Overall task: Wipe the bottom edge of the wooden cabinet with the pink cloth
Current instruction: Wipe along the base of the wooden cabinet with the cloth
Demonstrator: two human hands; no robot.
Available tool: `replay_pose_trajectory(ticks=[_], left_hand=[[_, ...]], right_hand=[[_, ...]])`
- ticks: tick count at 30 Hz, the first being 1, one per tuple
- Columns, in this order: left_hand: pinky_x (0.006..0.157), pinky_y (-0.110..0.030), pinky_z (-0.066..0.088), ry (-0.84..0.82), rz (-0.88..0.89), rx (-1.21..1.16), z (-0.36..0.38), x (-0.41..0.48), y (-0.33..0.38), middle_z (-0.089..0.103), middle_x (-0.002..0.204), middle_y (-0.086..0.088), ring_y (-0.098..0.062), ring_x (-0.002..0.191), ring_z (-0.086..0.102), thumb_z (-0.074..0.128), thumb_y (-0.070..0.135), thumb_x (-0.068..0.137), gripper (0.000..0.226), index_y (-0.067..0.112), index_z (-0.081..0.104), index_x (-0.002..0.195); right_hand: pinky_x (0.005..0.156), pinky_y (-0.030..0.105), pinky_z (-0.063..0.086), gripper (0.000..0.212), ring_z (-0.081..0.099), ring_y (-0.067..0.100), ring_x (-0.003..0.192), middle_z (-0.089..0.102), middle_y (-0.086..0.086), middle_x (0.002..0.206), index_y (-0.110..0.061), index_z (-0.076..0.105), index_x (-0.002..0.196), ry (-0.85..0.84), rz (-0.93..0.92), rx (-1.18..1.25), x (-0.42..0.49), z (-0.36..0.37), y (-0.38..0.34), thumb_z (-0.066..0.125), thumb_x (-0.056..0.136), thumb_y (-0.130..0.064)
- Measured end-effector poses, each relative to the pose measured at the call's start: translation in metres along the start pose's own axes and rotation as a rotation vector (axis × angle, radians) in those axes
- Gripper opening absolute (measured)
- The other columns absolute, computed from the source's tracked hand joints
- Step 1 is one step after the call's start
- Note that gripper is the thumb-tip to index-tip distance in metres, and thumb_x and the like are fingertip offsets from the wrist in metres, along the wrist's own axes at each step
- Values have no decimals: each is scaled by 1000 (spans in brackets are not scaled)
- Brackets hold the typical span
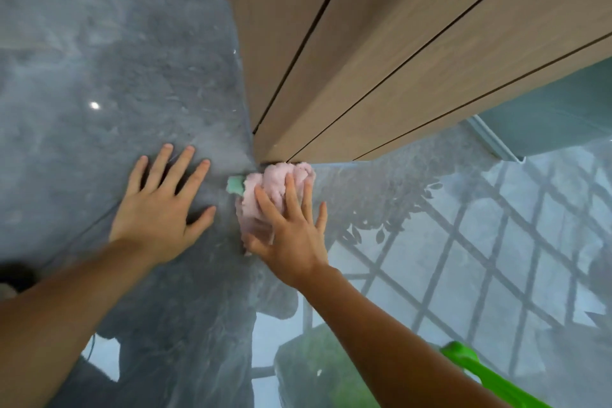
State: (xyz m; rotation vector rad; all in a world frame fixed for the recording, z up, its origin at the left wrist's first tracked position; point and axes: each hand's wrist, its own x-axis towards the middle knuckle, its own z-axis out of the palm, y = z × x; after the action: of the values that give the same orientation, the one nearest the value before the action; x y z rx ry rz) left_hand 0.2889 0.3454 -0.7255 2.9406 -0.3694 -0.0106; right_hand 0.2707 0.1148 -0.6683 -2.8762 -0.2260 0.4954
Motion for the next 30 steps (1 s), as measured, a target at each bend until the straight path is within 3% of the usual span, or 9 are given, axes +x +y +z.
replay_pose_trajectory(ticks=[2, 5, 8, 13, 16, 19, 26, 30], left_hand=[[126, -60, 18, -9, -6, -35, -3, -1, 0, 38, 165, -15, -42, 155, 30, 45, 60, 87, 81, 15, 44, 155], [123, -63, 25, 61, 9, -193, -7, -2, -6, 50, 156, -20, -45, 148, 41, 55, 53, 81, 77, 5, 60, 140], [121, -62, 30, 105, 19, -235, -13, -3, -22, 51, 152, -26, -50, 142, 45, 56, 50, 82, 74, -1, 63, 134], [124, -65, 2, -14, -350, -118, -25, 10, -71, 24, 169, -24, -56, 153, 17, 40, 67, 81, 93, 9, 41, 154], [121, -71, -1, -69, -476, -74, -23, 22, -87, 13, 172, -23, -57, 155, 5, 36, 73, 82, 99, 13, 29, 160], [120, -71, 2, -46, -481, -22, -12, 24, -90, 16, 172, -21, -55, 156, 6, 36, 75, 84, 97, 16, 28, 161], [122, -65, 9, 153, -463, 36, 8, 19, -95, 30, 167, -20, -53, 153, 19, 41, 75, 81, 93, 17, 41, 155], [123, -65, 8, 183, -444, 76, 18, 18, -97, 28, 169, -17, -52, 154, 19, 39, 78, 81, 94, 20, 40, 155]], right_hand=[[116, 65, 1, 81, -22, 36, 150, -11, 9, 167, -48, 15, 152, 65, -95, 23, -5, 0, 0, 58, 84, -56], [119, 64, 14, 76, -15, 39, 151, -3, 18, 166, -38, 26, 153, 102, -214, 67, 0, 1, 2, 58, 85, -53], [120, 64, 6, 87, -21, 41, 149, -9, 17, 166, -33, 20, 156, -2, -259, 13, 5, 13, -11, 57, 84, -63], [120, 62, 5, 90, -20, 39, 150, -7, 12, 167, -36, 18, 155, -1, -386, -53, 44, 25, -47, 53, 80, -71], [121, 56, -2, 94, -26, 37, 148, -12, 12, 167, -36, 10, 156, 26, -294, -37, 90, 24, -73, 45, 79, -77], [118, 51, -13, 95, -32, 36, 146, -17, 8, 166, -39, 4, 155, 31, -124, 25, 153, 14, -97, 35, 77, -83], [119, 54, -12, 95, -20, 44, 148, -8, 6, 168, -39, 11, 156, 68, 21, 20, 323, -39, -140, 33, 77, -87], [119, 56, -3, 96, -15, 47, 148, -3, 4, 168, -39, 12, 156, 124, 41, -33, 351, -39, -148, 33, 76, -86]])
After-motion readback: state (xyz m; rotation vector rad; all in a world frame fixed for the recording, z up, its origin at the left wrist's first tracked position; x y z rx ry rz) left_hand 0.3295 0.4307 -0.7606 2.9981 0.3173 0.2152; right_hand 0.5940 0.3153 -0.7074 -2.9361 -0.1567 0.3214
